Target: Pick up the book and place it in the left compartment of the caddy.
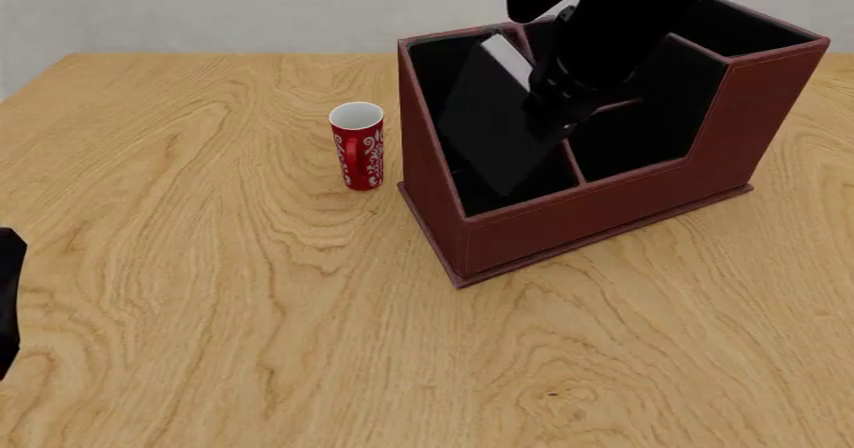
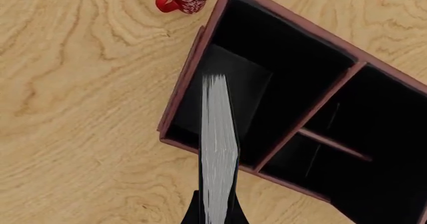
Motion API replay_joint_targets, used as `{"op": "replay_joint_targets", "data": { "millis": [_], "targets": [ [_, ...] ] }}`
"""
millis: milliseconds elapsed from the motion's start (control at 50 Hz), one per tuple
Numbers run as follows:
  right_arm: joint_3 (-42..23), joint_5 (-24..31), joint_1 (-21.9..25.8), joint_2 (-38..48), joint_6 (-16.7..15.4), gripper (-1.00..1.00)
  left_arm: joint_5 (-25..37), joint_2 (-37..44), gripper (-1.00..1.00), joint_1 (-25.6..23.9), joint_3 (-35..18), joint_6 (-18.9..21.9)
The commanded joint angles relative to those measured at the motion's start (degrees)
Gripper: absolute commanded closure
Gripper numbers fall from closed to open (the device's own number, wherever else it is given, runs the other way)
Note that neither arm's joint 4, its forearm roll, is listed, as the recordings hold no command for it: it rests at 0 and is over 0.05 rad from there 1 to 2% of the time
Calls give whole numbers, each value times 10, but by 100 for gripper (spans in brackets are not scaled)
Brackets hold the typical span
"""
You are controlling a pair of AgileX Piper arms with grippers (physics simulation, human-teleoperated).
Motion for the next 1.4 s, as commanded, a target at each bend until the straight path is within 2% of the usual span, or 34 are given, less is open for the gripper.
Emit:
{"op": "replay_joint_targets", "data": {
  "millis": [20, 280, 380, 400, 1040, 1240, 1400],
  "targets": [
    [14, 2, -3, -17, -3, 100, 1, -1, -100, 0, 5, -3],
    [19, 2, -3, -20, 0, 100, 4, -3, -100, -1, 4, -4],
    [15, 2, -18, -17, -14, 100, 5, -4, -100, -2, 4, -4],
    [21, 2, -14, -20, -11, -100, 6, -5, -100, -2, 3, -4],
    [16, 2, -29, -41, -25, -100, 30, -20, -100, -10, -19, -6],
    [19, 2, -52, -85, -33, -100, 50, -23, -100, -26, -46, -7],
    [15, 2, -65, -123, -24, -100, 64, -23, -100, -44, -62, -6]
  ]
}}
